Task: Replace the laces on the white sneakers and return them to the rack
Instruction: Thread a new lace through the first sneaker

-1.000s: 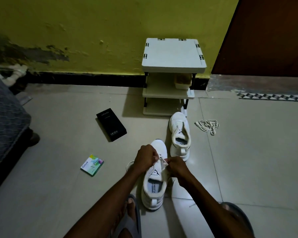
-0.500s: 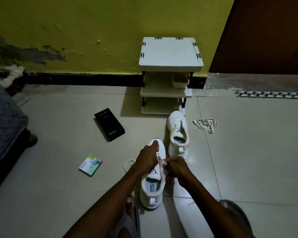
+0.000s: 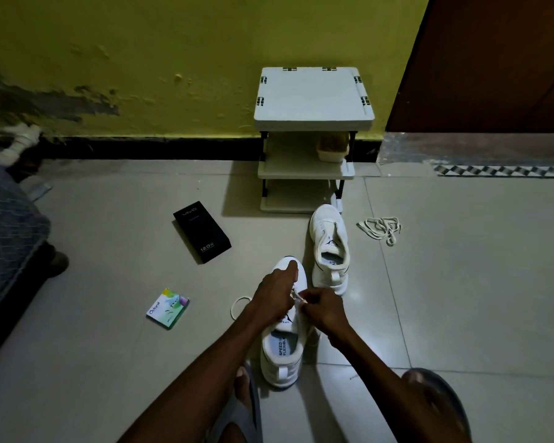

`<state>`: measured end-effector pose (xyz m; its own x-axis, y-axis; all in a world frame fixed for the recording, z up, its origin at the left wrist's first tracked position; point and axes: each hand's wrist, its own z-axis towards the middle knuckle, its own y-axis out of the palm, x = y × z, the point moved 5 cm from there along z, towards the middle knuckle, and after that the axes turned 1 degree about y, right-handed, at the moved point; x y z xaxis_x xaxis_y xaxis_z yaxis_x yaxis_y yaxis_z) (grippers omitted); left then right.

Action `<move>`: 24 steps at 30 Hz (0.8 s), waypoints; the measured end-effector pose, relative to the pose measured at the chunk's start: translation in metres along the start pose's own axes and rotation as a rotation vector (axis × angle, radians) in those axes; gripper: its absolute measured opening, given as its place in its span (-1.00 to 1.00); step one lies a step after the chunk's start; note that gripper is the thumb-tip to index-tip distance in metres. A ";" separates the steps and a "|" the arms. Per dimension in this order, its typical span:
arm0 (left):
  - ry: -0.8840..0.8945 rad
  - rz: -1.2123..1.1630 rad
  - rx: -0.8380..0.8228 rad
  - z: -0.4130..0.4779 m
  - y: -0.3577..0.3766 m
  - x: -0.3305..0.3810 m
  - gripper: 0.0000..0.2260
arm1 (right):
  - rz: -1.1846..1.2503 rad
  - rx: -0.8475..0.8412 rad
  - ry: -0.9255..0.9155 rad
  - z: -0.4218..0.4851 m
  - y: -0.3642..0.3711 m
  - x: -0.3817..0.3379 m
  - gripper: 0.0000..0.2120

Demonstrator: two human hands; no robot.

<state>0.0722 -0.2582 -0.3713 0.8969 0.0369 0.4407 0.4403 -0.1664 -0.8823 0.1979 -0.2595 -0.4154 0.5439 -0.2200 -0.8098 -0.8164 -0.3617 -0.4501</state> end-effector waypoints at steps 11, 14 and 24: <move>-0.068 -0.154 -0.007 0.004 0.010 -0.010 -0.67 | -0.092 -0.048 -0.072 -0.003 -0.001 -0.007 -0.82; -0.067 -0.141 0.011 0.003 0.011 -0.010 -0.67 | 0.025 -0.047 -0.021 0.001 -0.008 -0.004 -0.77; -0.117 -0.302 -0.034 0.007 0.019 -0.030 -0.59 | 0.053 0.123 -0.015 -0.001 -0.013 -0.006 -0.87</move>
<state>0.0542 -0.2554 -0.4023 0.7251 0.2028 0.6581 0.6877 -0.1630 -0.7074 0.2051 -0.2544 -0.4045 0.4970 -0.2220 -0.8389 -0.8622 -0.2360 -0.4483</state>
